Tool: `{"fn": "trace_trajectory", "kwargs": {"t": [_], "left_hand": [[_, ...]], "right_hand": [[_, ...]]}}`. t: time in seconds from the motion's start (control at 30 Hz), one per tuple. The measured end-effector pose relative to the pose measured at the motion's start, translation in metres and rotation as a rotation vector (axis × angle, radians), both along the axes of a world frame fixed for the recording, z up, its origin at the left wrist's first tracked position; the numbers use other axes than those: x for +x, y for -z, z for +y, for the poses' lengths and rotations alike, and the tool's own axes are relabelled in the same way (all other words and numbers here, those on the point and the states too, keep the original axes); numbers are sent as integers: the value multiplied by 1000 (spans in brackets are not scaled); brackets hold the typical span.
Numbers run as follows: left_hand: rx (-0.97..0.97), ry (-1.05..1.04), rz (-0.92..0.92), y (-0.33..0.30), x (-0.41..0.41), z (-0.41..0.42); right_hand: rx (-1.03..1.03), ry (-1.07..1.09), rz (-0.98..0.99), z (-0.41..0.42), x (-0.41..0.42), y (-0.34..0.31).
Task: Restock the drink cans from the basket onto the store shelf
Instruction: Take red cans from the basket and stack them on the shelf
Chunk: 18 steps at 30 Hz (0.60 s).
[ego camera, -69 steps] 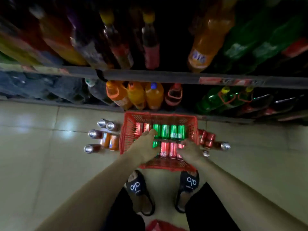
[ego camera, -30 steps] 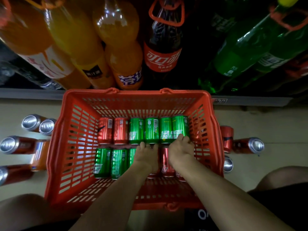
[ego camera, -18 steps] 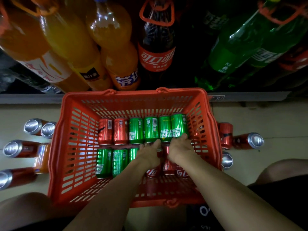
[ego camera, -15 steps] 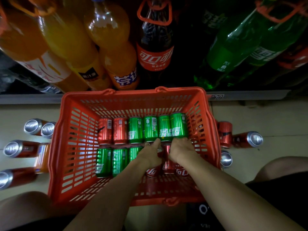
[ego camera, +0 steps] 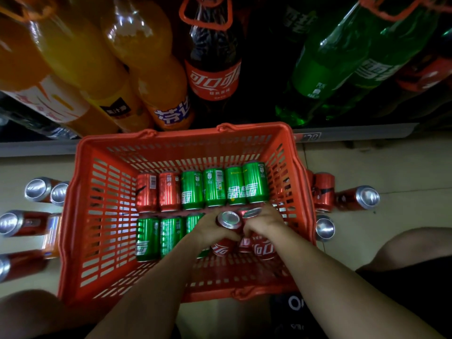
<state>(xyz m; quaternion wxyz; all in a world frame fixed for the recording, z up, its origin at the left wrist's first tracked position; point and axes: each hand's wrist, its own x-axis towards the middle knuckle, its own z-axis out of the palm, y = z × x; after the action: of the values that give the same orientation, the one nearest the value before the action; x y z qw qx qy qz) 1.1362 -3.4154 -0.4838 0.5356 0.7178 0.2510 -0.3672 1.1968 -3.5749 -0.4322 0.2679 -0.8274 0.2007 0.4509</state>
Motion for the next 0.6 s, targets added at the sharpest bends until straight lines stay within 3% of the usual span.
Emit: {"fn": "trace_trajectory", "kwargs": {"t": [0.17, 0.27, 0.6], "left_hand": [[-228, -235, 82, -6, 0, -2], [-375, -382, 215, -10, 0, -4], [-555, -430, 344, -6, -4, -3]], "right_hand": [[232, 278, 1, -6, -2, -4], [337, 396, 157, -10, -5, 4], [404, 569, 298, -9, 1, 12]]}}
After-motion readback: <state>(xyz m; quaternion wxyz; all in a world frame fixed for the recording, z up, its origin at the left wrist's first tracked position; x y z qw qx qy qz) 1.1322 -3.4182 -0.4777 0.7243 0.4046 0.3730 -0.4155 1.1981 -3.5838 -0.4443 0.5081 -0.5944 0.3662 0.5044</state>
